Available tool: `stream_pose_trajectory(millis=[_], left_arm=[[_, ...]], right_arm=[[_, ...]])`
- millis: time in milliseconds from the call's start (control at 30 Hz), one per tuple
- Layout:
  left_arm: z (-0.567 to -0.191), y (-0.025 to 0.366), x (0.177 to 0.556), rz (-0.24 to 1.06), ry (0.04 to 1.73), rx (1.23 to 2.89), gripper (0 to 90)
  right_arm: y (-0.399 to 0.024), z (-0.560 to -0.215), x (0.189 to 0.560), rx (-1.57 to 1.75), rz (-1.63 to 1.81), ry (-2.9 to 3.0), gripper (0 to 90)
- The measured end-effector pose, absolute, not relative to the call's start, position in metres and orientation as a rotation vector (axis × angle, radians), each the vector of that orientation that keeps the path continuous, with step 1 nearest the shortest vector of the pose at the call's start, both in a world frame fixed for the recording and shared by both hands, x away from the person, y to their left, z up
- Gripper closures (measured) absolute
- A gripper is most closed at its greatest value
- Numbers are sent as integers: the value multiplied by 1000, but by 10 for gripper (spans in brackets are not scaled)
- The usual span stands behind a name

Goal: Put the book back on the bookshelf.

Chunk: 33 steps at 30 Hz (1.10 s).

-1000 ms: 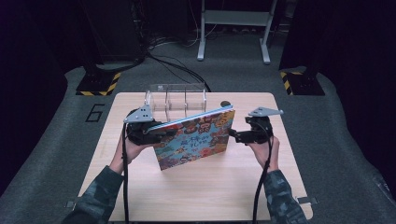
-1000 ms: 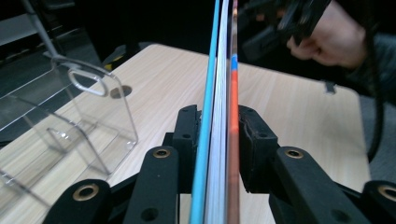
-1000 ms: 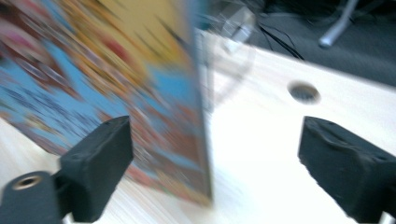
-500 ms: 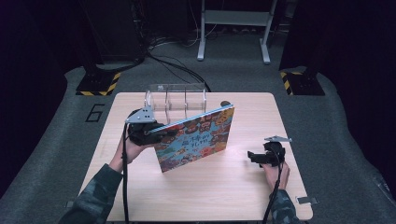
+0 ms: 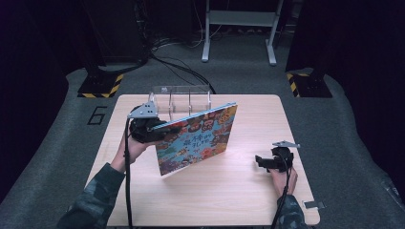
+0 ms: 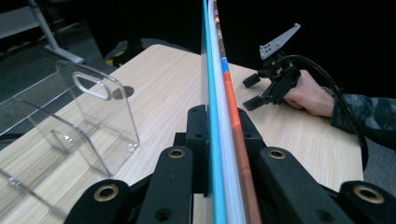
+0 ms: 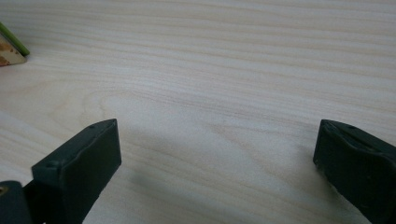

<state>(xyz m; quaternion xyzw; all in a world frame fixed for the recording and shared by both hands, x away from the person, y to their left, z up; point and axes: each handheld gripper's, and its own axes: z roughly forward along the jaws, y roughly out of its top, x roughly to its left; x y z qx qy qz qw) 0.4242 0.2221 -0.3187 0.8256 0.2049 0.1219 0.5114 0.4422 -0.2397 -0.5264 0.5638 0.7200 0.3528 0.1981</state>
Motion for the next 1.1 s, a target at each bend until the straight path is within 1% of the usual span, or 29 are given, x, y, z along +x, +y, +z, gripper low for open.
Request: stream_pose_trajectory(millis=[300,433,800,1100], left_arm=[[-302,230,423,332,520,1980,810],[-297,237,422,346,546,1951,809],[-281,259,415,402,584,1943,808],[-269,279,413,446,646,1898,807]], right_arm=[[-241,-526,441,1593,1006,2005,11],[-241,-527,442,1576,1000,2006,14],[-240,-527,442,1572,981,2003,14],[-239,-527,442,1571,981,2006,15]])
